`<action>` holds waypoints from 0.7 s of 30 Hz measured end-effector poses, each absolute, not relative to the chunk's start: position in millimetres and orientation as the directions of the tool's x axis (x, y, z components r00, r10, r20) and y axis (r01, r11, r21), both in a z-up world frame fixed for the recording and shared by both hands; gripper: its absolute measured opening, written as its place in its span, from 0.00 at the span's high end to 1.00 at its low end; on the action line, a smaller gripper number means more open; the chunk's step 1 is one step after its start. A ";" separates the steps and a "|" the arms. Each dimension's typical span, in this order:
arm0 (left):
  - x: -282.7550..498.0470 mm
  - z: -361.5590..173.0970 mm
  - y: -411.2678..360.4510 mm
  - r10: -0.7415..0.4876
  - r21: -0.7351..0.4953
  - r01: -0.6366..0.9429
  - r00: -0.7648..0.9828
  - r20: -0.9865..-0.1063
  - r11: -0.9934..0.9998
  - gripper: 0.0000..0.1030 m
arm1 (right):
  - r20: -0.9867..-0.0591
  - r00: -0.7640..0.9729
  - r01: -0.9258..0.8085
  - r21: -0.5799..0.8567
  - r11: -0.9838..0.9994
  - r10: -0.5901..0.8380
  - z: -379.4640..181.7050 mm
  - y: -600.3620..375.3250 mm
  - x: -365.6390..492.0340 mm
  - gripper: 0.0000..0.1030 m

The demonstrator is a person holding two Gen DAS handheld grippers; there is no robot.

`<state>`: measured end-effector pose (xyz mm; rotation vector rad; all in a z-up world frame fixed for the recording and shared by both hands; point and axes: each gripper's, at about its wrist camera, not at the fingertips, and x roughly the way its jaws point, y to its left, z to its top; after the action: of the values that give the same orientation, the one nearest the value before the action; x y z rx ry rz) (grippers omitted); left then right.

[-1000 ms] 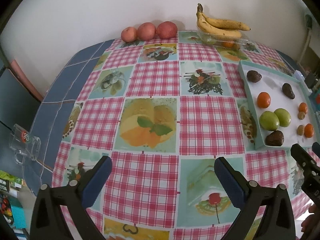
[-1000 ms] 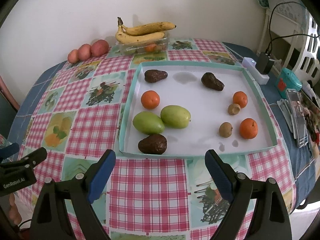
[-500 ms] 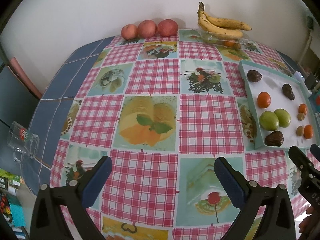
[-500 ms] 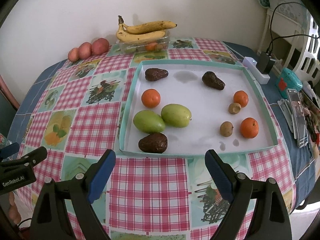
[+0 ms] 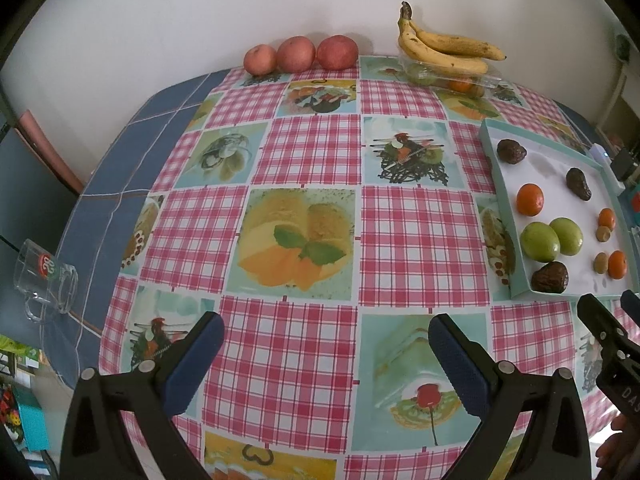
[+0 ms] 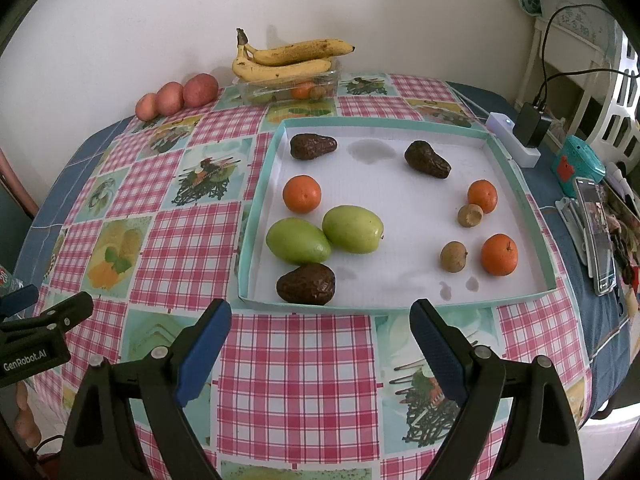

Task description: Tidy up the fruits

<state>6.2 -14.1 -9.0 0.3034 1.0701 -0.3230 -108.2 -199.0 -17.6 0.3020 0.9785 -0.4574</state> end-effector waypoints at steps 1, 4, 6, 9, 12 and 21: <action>6.3 -9.0 -14.1 -0.112 0.084 0.401 0.441 -0.890 0.912 0.00 | -0.848 0.475 0.500 0.041 0.865 -0.234 -17.7 -199.2 -108.2 0.12; 6.9 -10.1 -13.2 -0.114 0.079 0.402 0.435 -0.893 0.912 0.00 | -0.848 0.474 0.500 0.041 0.865 -0.234 -17.9 -198.9 -108.0 0.12; 7.2 -11.1 -13.0 -0.115 0.075 0.402 0.429 -0.896 0.913 0.00 | -0.849 0.473 0.500 0.040 0.865 -0.235 -18.3 -198.6 -107.9 0.12; 7.5 -11.5 -12.9 -0.115 0.071 0.400 0.423 -0.899 0.914 0.00 | -0.849 0.473 0.501 0.039 0.865 -0.235 -18.4 -198.3 -107.6 0.12; 7.3 -11.8 -12.8 -0.114 0.070 0.398 0.421 -0.900 0.915 0.00 | -0.849 0.473 0.499 0.039 0.865 -0.234 -18.2 -198.5 -107.3 0.12; 8.3 -11.8 -12.1 -0.115 0.069 0.396 0.420 -0.900 0.915 0.00 | -0.852 0.469 0.498 0.036 0.867 -0.234 -20.1 -198.2 -107.9 0.12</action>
<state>8.3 -12.1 -11.8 0.2896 1.0945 -0.3258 -107.9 -198.2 -20.1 0.2976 0.9869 -0.4562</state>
